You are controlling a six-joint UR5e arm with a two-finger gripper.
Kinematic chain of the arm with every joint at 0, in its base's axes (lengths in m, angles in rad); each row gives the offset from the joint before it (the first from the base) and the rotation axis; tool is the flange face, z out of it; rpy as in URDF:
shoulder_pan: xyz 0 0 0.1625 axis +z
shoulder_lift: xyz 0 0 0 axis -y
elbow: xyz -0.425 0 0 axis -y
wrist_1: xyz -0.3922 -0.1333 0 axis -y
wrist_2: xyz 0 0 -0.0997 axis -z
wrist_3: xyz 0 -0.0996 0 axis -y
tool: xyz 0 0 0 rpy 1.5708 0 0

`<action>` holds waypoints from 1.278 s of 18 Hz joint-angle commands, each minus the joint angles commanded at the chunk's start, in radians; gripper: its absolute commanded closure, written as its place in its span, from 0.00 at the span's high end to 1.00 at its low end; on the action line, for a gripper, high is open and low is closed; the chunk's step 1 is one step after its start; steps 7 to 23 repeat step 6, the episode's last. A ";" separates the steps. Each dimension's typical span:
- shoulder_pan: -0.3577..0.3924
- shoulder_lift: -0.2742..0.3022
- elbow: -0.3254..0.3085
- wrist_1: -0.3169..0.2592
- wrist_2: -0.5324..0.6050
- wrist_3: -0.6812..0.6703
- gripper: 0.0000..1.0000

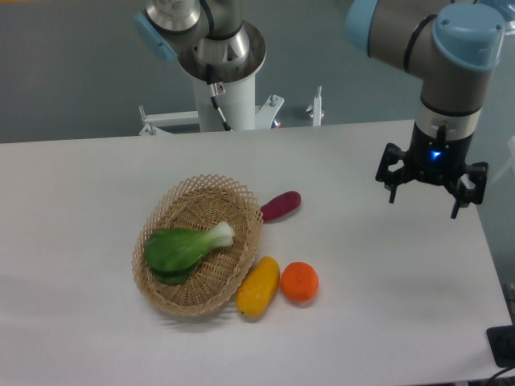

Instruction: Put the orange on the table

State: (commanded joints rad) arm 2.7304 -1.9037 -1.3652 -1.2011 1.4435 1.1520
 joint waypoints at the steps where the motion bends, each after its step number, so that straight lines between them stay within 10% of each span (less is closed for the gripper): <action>1: 0.000 0.000 0.002 0.002 -0.003 0.000 0.99; 23: 0.003 0.000 -0.002 0.000 -0.003 0.000 1.00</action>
